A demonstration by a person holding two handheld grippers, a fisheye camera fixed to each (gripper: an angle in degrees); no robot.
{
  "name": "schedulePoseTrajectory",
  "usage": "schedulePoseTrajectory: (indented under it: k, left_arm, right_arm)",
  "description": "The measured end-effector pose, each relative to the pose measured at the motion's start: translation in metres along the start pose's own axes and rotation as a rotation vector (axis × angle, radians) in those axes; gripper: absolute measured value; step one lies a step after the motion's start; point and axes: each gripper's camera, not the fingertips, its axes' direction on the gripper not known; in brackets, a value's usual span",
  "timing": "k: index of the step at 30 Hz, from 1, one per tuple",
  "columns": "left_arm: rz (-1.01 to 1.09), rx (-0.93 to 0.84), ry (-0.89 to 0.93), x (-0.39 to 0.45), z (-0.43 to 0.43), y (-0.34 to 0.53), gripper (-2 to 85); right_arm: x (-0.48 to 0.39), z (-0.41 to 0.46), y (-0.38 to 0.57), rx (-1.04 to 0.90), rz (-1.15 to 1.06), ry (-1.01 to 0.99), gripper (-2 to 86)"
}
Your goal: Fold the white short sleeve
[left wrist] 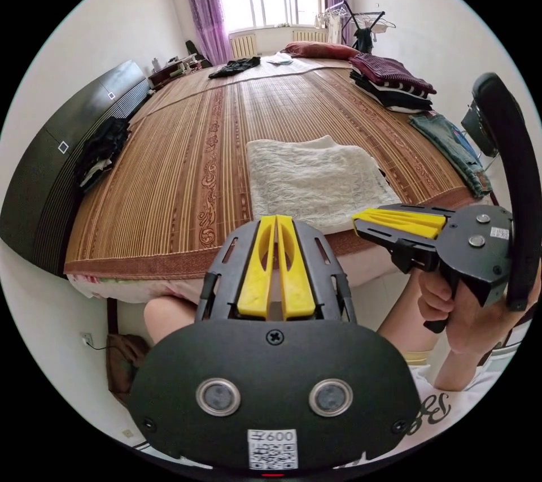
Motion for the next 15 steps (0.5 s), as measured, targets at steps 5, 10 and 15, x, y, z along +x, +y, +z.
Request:
schedulePoseTrajectory:
  k: [5, 10, 15]
  left_arm:
    - [-0.062, 0.073, -0.030, -0.008, -0.006, 0.012, 0.6]
    - [-0.073, 0.121, -0.095, -0.008, -0.006, 0.022, 0.6]
    - [-0.101, 0.143, -0.092, -0.020, -0.007, 0.028, 0.6]
  right_arm:
    - [0.016, -0.015, 0.011, 0.063, 0.074, 0.079, -0.8]
    - [0.020, -0.037, 0.021, 0.123, 0.076, 0.137, -0.8]
    - [0.025, -0.058, 0.027, 0.145, 0.065, 0.141, -0.8]
